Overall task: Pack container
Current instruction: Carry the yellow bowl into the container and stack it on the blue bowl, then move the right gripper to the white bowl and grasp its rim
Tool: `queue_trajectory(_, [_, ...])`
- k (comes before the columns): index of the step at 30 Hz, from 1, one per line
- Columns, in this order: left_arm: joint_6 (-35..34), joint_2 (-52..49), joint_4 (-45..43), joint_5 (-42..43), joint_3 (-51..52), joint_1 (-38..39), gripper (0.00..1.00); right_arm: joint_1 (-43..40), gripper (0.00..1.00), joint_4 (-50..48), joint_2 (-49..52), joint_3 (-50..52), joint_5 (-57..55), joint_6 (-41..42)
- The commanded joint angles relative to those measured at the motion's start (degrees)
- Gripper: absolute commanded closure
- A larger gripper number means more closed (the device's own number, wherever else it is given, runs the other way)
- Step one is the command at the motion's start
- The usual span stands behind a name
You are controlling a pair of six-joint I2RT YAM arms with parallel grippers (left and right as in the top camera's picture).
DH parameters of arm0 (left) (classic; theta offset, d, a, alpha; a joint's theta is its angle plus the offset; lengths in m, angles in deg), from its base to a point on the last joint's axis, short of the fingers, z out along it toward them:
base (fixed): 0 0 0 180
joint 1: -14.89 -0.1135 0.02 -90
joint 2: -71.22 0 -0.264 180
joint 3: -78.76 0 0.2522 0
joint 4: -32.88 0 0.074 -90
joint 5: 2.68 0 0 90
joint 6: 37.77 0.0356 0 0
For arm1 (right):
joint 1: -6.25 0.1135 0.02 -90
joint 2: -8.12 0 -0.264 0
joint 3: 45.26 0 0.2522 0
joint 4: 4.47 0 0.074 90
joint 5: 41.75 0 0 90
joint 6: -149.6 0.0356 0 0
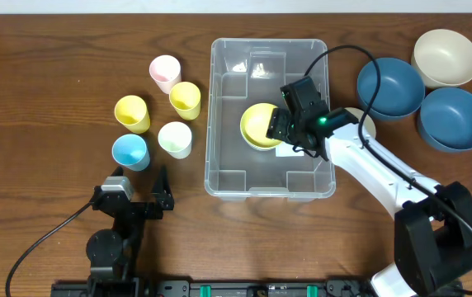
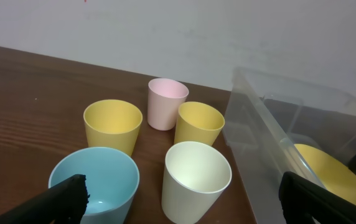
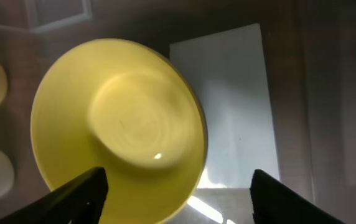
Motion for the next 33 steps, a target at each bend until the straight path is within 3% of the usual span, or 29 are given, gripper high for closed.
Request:
queue_trajectory(1, [0.96, 0.35, 0.81, -0.22, 1.73, -0.28, 0.02, -1.11, 0.22, 3.78, -1.95, -8.39, -0.94, -4.39])
queue_trajectory(6, [0.96, 0.35, 0.81, -0.22, 1.73, -0.28, 0.02, -3.19, 0.14, 19.34, -4.13, -24.24, -10.4, -5.27])
queue_trajectory(8, [0.96, 0.35, 0.81, -0.22, 1.73, -0.28, 0.02, -5.16, 0.04, 25.46, -5.46, -29.64, -13.05, -4.2])
queue_trajectory(10, [0.96, 0.35, 0.81, -0.22, 1.73, -0.28, 0.02, -8.79, 0.01, 30.86, -7.28, -33.35, -13.73, -2.12])
queue_trajectory(18, [0.96, 0.35, 0.81, -0.22, 1.73, -0.28, 0.02, -22.75, 0.01, 42.25, -9.94, -31.43, -8.94, 0.9])
queue_trajectory(22, [0.96, 0.35, 0.81, -0.22, 1.73, -0.28, 0.02, -24.59, 0.01, 39.43, -9.9, -22.51, -8.92, 0.9])
queue_trajectory(28, [0.96, 0.35, 0.81, -0.22, 1.73, -0.28, 0.02, -25.24, 0.03, 26.01, -9.9, -5.33, -2.69, 1.09])
queue_trajectory(33, [0.96, 0.35, 0.81, -0.22, 1.73, -0.28, 0.02, -26.86, 0.12, 17.4, -9.88, 2.27, 0.59, 2.03])
